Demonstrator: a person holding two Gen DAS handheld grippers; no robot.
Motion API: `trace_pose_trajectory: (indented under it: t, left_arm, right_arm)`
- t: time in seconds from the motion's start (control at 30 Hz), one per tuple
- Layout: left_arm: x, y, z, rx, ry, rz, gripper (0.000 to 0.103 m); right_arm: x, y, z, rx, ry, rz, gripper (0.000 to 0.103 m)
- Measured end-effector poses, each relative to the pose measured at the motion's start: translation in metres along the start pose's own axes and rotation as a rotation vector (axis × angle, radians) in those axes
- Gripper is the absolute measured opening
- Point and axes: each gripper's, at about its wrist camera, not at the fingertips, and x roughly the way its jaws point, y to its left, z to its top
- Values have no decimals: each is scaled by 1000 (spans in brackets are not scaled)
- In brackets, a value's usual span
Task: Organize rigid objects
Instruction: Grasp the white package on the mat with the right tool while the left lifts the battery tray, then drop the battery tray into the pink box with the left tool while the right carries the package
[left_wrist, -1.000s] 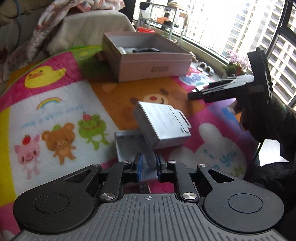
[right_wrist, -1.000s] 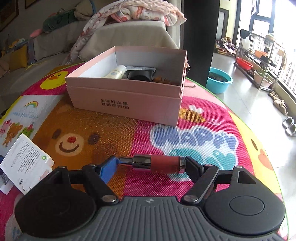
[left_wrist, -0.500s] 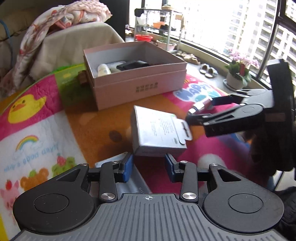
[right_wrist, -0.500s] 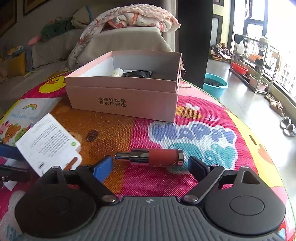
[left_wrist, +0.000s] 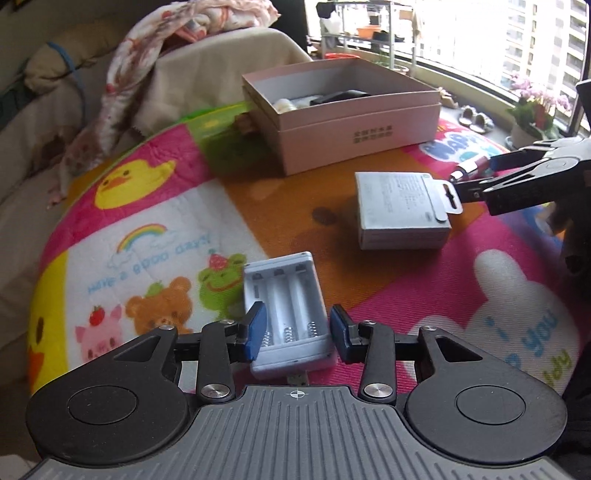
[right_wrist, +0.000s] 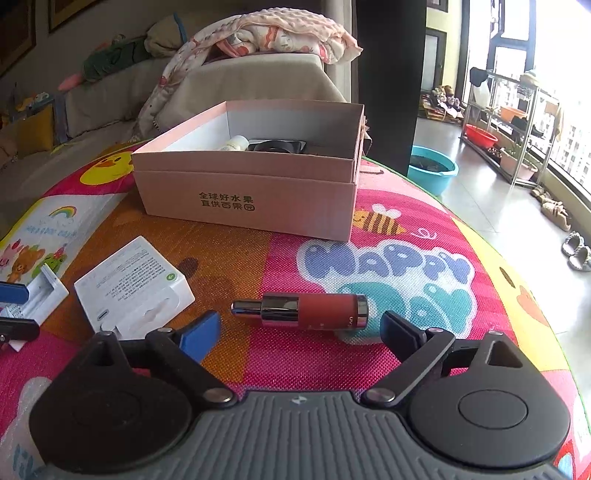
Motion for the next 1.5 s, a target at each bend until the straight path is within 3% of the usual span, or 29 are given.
trace_pose_trajectory:
  t: [0.07,0.13,0.2,0.3,0.43,0.6,0.7,0.77,0.87,0.9,0.93,1.03,1.13,1.27,1.4,1.5]
  left_arm:
    - [1,-4,1,12,3,-25,60]
    - [4,-8,1,13,5,-63,82]
    - [6,-11,1,13,3,-91,90]
    - [0,-13,0,-1,-37,-107,84]
    - [-2,-7,-1,-9,-48,6,83]
    - [7,16,-5,-152,-13,-14,84]
    - [9,16,-4,-162,-17,-20,85]
    - [10,12,-3,-135,-22,-28,86]
    - [8,6,-2,-103,-39,-53,73]
    - [7,4,-2,-103,-44,-59,60]
    - [5,4,-2,-107,-52,-62,53]
    - [4,6,-5,-123,-60,-80,53]
    - [3,8,-7,-128,-68,-89,53]
    - [-1,7,-9,-105,-70,-114,53]
    - [-5,10,5,-98,-117,-176,53]
    - [-9,17,41,-74,-190,-202,53]
  right_arm:
    - [0,0,0,-1,1,-2,94]
    - [0,0,0,-2,0,-3,94]
    - [0,0,0,-1,0,-2,94]
    - [0,0,0,-2,0,-2,94]
    - [1,0,0,-2,0,-2,94]
    - [-4,-1,-1,10,-21,11,94]
    - [-23,0,-2,-5,-115,60,94]
    - [-32,9,1,-62,-126,138,94]
    - [-32,32,6,-184,-87,250,94]
    - [-29,41,8,-227,-78,266,94]
    - [-26,49,11,-265,-76,267,94]
    - [-9,66,20,-326,-58,272,94]
    - [12,75,28,-339,18,324,94]
    - [12,78,26,-346,76,345,72]
    - [-14,76,23,-388,58,353,69]
    - [-37,67,39,-388,-22,327,68]
